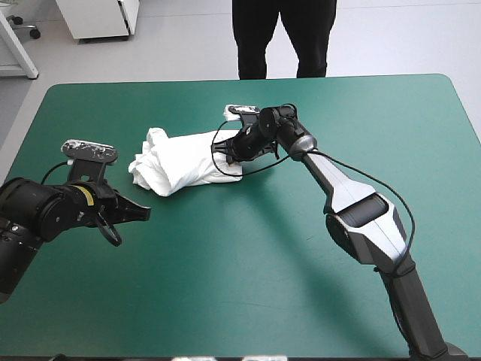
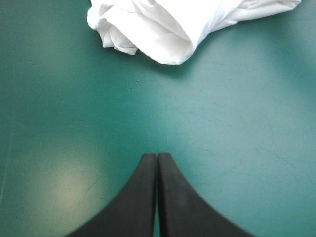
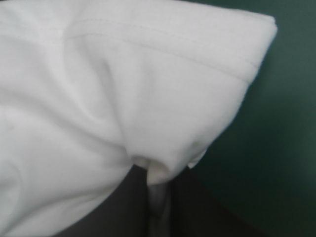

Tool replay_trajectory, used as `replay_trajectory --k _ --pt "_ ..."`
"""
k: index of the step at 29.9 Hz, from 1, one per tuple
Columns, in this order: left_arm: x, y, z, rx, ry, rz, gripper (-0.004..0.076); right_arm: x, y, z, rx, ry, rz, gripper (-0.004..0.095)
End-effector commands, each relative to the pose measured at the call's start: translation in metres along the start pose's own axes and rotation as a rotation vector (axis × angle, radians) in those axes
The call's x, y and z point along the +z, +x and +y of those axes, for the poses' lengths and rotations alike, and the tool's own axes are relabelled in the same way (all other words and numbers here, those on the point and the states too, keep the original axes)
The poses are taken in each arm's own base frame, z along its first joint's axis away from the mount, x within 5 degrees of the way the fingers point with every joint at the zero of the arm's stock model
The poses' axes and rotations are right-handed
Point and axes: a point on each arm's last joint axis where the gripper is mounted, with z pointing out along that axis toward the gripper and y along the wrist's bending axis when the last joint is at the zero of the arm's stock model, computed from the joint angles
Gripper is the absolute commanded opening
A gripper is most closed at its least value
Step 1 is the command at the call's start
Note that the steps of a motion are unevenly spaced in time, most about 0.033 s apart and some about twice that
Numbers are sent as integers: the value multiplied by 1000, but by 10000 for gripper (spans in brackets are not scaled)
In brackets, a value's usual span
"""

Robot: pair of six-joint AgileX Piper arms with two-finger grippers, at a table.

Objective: Fold the cloth

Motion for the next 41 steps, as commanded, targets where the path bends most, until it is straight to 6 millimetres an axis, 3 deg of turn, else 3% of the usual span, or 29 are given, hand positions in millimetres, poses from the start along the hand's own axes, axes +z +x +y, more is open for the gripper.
replay_trajectory --k 1,5,15,20,25,28,35,41 --pt "-11 -5 0 -15 20 -72 0 -35 -15 11 -44 12 -97 -17" --pt "-11 -5 -3 -28 51 -65 0 -36 -11 2 -92 152 -56 -17" --pt "-11 -2 -3 -52 52 -35 0 -75 -24 -2 -162 324 -154 -17" --pt "-11 -1 -2 -39 46 -28 0 -75 -22 -27 -142 375 -114 -18" --pt "-11 1 1 11 12 -4 0 -90 -1 -63 -135 500 -139 -17" --pt "-11 0 3 30 -10 -12 0 -104 30 -86 -125 513 -135 -17" --pt "-11 -4 1 30 9 -58 0 -169 78 -145 5 584 -187 -17" --pt "-11 -5 1 53 6 -69 0 -214 96 -182 78 666 -199 -17"
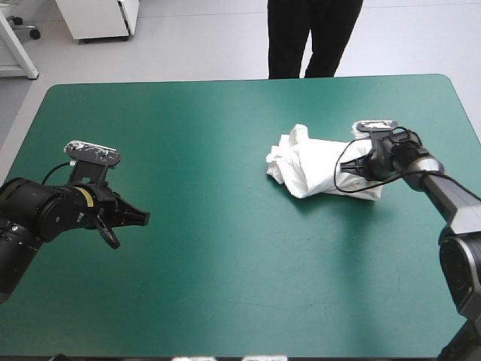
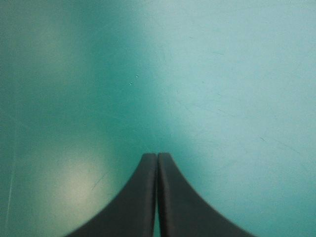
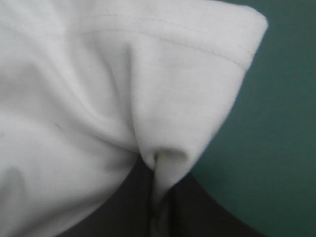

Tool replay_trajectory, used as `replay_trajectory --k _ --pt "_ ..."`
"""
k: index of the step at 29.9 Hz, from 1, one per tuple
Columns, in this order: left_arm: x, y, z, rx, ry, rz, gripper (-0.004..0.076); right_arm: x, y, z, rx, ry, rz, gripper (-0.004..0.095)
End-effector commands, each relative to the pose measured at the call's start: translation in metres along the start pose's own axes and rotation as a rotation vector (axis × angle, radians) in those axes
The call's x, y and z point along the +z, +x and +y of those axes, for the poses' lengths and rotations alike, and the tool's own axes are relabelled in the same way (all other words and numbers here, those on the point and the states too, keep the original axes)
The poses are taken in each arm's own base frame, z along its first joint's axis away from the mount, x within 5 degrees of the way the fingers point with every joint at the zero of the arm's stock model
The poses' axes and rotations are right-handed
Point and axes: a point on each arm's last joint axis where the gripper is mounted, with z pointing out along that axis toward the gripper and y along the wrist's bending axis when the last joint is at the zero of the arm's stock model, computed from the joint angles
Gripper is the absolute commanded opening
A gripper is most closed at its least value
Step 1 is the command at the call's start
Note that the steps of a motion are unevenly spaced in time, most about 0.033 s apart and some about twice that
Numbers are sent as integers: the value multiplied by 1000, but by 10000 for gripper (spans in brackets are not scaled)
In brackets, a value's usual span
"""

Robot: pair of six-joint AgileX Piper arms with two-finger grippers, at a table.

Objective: Fold the cloth

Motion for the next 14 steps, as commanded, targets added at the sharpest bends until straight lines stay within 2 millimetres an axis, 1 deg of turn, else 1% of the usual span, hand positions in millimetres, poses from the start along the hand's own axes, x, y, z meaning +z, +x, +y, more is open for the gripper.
replay_trajectory --k 1,4,7,10,14 --pt "-11 -6 1 -1 4 -88 0 -31 -9 -35 24 56 -97 -17" --pt "-11 -6 1 -1 4 -88 0 -30 -3 -62 83 100 -76 -17" --pt "-11 -6 1 -1 4 -88 0 -27 10 -84 136 132 -42 -17" --pt "-11 -6 2 0 2 -89 0 -25 22 -102 153 172 -14 -17" --pt "-11 -6 2 0 2 -89 0 -26 29 -123 195 213 -3 -17"
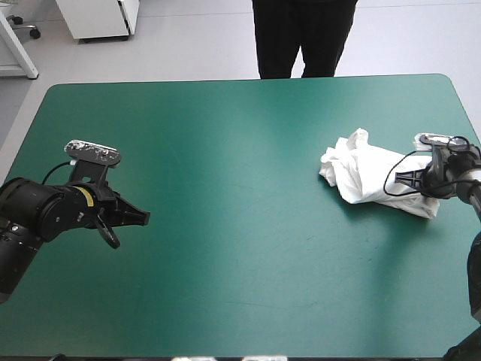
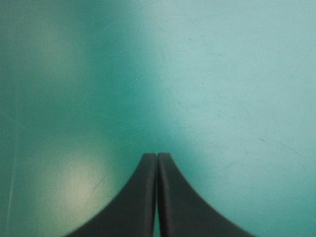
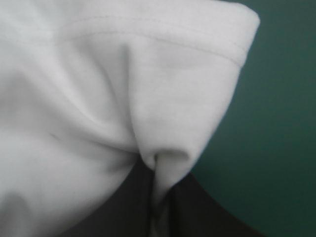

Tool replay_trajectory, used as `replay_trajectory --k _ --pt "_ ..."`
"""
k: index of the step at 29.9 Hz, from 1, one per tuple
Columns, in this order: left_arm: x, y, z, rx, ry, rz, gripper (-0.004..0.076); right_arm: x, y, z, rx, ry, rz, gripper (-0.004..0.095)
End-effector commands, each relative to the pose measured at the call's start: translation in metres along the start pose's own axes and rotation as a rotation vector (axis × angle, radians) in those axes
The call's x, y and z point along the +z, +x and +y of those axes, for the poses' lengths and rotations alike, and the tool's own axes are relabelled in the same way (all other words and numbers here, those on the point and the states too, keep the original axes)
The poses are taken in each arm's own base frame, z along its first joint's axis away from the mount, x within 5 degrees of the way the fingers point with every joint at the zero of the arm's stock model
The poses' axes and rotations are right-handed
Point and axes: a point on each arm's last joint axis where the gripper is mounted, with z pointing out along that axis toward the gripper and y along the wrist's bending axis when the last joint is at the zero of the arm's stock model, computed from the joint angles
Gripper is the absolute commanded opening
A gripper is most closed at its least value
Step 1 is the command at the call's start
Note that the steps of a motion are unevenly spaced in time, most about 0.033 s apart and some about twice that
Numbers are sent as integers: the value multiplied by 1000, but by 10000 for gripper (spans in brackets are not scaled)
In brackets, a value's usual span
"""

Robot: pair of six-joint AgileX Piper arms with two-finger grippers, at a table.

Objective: Fold the cloth

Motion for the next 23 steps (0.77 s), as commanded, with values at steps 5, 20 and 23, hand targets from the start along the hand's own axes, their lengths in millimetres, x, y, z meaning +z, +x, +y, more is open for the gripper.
replay_trajectory --k 5,20,23 --pt "-11 -6 2 -4 1 -84 0 -18 -6 -51 97 82 -70 -17" --pt "-12 -8 1 -5 8 -110 0 -23 -1 -61 34 119 33 634" --pt "-11 -7 1 -6 6 -99 0 -43 -9 -64 49 130 -4 665"
